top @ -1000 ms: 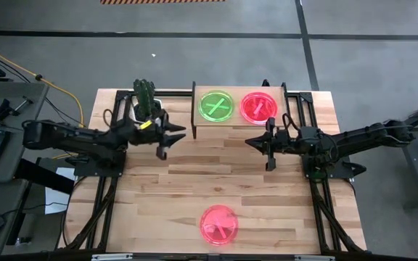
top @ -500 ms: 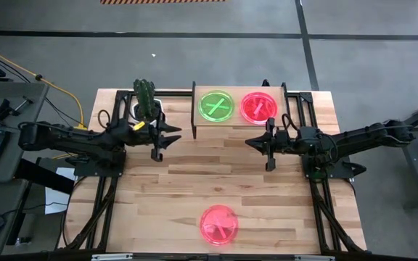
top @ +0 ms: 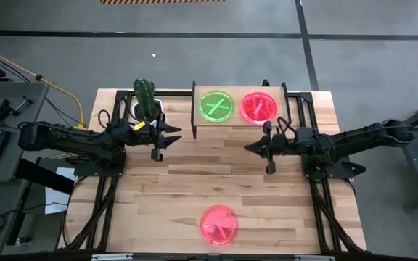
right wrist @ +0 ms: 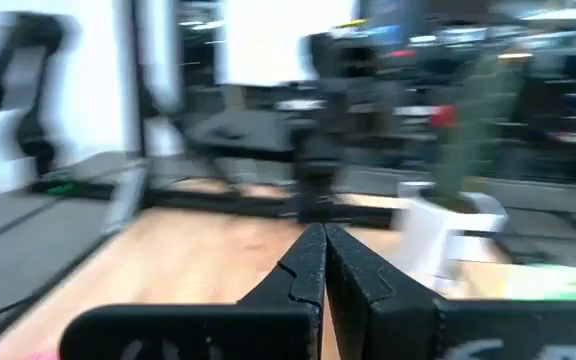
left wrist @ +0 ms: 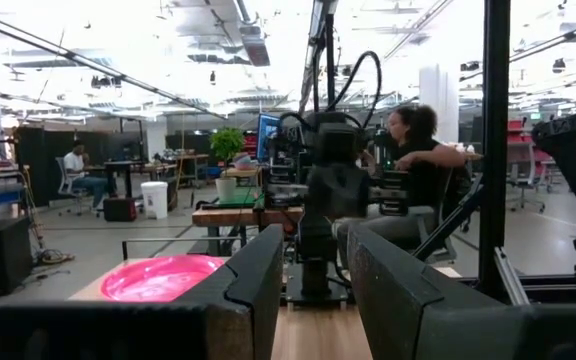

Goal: Place and stack plates onto a shelf
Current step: Stack the pink plate on top of the pink plate on the shelf

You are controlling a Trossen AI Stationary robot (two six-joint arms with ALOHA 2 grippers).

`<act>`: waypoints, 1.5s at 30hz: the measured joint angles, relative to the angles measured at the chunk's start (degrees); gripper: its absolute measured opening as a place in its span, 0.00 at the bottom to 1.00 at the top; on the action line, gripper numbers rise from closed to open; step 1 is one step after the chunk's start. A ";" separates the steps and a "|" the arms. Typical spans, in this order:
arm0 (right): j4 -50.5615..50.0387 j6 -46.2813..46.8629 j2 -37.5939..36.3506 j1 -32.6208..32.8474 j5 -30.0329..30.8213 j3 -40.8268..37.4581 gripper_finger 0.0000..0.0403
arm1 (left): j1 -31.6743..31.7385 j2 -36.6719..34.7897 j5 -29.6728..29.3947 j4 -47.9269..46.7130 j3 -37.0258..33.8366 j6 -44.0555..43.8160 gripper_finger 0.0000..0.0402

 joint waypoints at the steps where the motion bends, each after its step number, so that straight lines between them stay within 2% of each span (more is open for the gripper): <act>1: 0.16 0.00 0.75 0.02 -3.33 0.00 0.00 | 0.00 0.00 0.00 0.00 0.00 0.01 0.26; 3: 0.65 0.00 3.10 0.35 -9.56 0.27 0.00 | 0.00 0.00 -0.02 0.00 0.00 0.14 0.26; 5: -0.19 -0.44 6.36 1.80 -12.02 1.90 0.00 | 0.00 0.00 -0.02 0.00 0.00 0.79 0.26; 8: -5.04 -3.72 12.38 4.94 -11.71 6.92 0.00 | 0.00 0.00 0.00 0.01 0.00 1.46 0.26; 11: -13.92 -5.88 18.71 7.41 -10.87 13.62 0.00 | 0.00 0.00 0.00 0.00 0.00 1.46 0.26; 15: -24.60 -5.04 26.46 9.38 -10.87 22.33 0.00 | 0.00 0.00 0.00 0.00 0.00 1.17 0.26; 19: -30.90 -1.42 33.34 11.43 -12.62 28.19 0.00 | 0.00 0.00 0.00 0.00 0.00 -0.02 0.26; 27: -30.43 1.82 44.11 16.26 -18.49 32.10 0.00 | 0.00 0.00 0.00 -0.04 0.00 -0.03 0.26; 38: -23.97 6.56 54.86 18.40 -18.16 32.11 0.00 | 0.00 0.00 0.00 -0.04 0.00 -0.07 0.26; 45: -23.88 7.74 57.43 17.97 -17.88 32.11 0.00 | 0.01 0.00 0.00 -0.04 0.00 -0.07 0.26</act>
